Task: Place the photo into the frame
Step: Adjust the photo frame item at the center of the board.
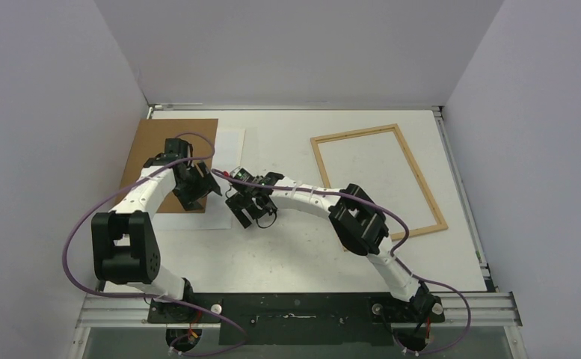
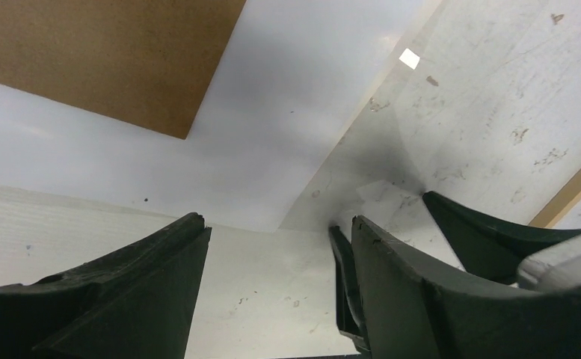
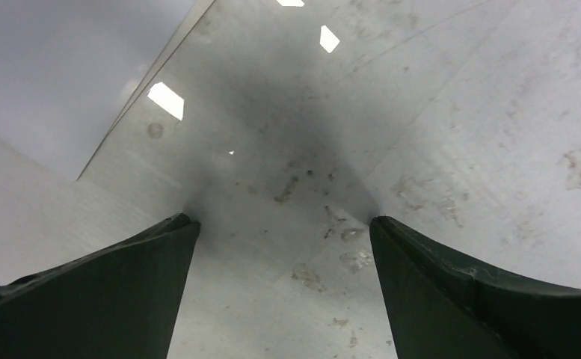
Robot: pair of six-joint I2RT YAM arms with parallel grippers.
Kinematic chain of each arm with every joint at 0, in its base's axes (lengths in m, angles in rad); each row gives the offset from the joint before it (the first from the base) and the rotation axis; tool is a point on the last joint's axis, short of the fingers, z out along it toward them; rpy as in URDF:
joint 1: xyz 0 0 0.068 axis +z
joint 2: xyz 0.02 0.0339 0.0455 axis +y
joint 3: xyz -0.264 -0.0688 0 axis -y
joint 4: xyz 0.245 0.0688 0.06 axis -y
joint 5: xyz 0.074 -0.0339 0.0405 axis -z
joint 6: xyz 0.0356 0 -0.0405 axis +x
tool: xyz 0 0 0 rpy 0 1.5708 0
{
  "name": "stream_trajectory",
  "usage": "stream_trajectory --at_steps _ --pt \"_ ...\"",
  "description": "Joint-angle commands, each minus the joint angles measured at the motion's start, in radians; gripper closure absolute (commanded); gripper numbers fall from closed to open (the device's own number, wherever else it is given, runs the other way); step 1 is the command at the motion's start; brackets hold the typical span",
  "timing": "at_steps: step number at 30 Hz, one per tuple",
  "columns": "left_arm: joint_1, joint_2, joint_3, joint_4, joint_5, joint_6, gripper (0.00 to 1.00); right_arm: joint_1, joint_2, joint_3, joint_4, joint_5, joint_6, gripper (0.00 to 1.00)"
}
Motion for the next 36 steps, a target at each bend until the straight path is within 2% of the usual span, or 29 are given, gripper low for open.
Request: stream_trajectory --at_steps 1,9,16,25,31,36 --pt "0.004 0.021 0.051 -0.058 -0.018 0.035 0.31 0.003 0.053 -0.001 -0.126 0.089 -0.069 0.12" --pt "0.003 0.024 0.041 -0.061 -0.007 0.058 0.31 -0.079 0.043 -0.151 -0.093 0.089 -0.025 0.12" --pt "-0.008 0.016 0.009 -0.018 0.023 0.076 0.32 -0.155 0.072 -0.137 -0.127 0.088 0.005 0.16" --pt "-0.148 0.07 0.05 0.002 -0.043 0.09 0.33 -0.211 0.067 -0.157 -0.157 0.062 0.007 0.22" --pt "-0.193 0.129 0.03 0.217 0.178 -0.05 0.4 -0.243 0.062 -0.187 -0.158 0.007 0.069 0.3" --pt "-0.267 0.187 -0.022 0.369 0.226 -0.133 0.44 -0.283 0.047 -0.291 -0.108 -0.023 0.096 0.38"
